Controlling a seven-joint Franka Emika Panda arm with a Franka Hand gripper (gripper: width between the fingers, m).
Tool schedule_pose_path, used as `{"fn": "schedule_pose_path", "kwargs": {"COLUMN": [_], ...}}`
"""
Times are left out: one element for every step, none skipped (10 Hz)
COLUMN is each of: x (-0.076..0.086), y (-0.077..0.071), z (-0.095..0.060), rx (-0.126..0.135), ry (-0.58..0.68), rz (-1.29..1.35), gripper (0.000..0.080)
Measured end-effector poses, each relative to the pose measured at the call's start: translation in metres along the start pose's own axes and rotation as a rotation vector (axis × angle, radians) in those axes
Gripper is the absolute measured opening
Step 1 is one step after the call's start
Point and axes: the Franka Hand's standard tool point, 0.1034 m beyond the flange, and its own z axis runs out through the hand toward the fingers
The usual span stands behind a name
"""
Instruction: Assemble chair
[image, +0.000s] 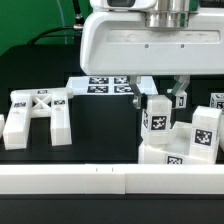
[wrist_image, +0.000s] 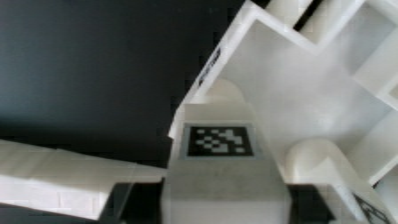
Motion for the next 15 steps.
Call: {"fn": "schedule_pose_path", "kwargs": {"x": [0.000, 0.000, 0.000, 0.000, -0.001, -0.001, -0.001, 0.000, 0.000, 0.000, 0.000, 0.000, 0.000, 0.000, 0.001], "y": [0.000, -0.001, -0.001, -0.003, -0.003, -0.006, -0.009, -0.012, -0.013, -0.013, -0.014, -0.014, -0.014, -0.014, -0.014], "z": [0.000, 0.000, 0.000, 0.000, 0.000, 0.001, 0.001, 0.001, 0.001, 0.001, 0.000, 0.001, 0.001, 0.001, 0.002], "rx": [0.000, 0.011, 0.013, 0.020, 0.029, 0.035, 0.038, 0.039, 0.043, 0.045, 0.051, 0.051, 0.051, 0.052, 0.053], "ry": [0.000, 0.000, -0.001, -0.002, -0.005, -0.012, -0.019, -0.021, -0.028, -0.030, -0.033, -0.033, -0.032, -0.030, -0.020], "rz": [0.002, 0.139, 0.235, 0.365, 0.472, 0.608, 0.730, 0.805, 0.887, 0.910, 0.981, 0.947, 0.913, 0.881, 0.856], "gripper": [0.0291, 0.0291, 0.0291, 0.0291, 0.0291, 0.0291, 0.0291, 0.0291, 0.0291, 0.0291, 0.0291, 0.0291, 0.0394, 0.0534, 0.0613]}}
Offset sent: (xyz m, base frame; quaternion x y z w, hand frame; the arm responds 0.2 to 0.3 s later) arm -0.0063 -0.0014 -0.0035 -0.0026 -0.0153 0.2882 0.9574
